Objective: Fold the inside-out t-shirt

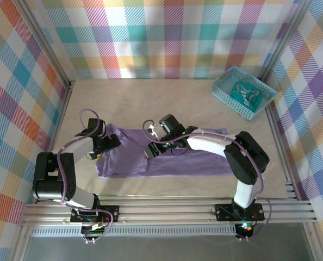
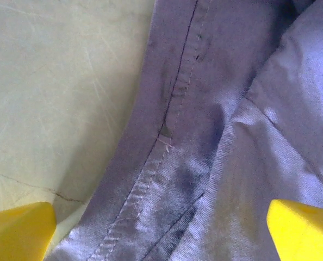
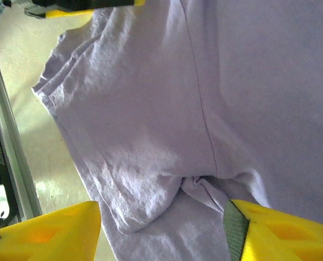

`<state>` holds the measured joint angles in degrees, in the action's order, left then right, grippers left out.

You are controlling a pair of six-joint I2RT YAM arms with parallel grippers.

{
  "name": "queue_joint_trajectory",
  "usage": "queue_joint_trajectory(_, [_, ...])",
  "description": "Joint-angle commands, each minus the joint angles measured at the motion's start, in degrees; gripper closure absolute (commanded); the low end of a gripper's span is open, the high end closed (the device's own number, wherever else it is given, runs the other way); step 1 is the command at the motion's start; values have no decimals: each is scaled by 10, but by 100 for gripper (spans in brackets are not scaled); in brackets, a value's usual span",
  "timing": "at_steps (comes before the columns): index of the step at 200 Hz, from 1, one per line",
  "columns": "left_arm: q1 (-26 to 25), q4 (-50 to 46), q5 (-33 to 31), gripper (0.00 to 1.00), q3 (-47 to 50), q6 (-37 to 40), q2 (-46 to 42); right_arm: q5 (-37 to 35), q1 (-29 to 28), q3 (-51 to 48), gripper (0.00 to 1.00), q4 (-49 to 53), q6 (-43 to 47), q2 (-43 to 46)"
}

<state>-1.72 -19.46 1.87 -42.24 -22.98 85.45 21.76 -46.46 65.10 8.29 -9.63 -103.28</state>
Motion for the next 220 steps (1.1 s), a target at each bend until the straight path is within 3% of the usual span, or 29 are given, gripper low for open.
queue_joint_trajectory(1, [-8,3,96,0,15,17,19,16,5,-9,39,0,6,16])
queue_joint_trajectory(50, [-58,30,136,7,36,21,-9,21,7,-9,39,0,-3,9])
queue_joint_trajectory(88, [-76,58,154,26,51,20,-1,16,8,-7,39,6,-3,10])
queue_joint_trajectory(164, [-87,109,218,72,65,18,6,5,8,0,40,18,0,11])
queue_joint_trajectory(189, [-87,98,184,100,54,12,15,0,8,6,40,26,3,8])
queue_joint_trajectory(220, [-75,40,72,100,22,-17,-8,-19,15,4,41,44,13,25])
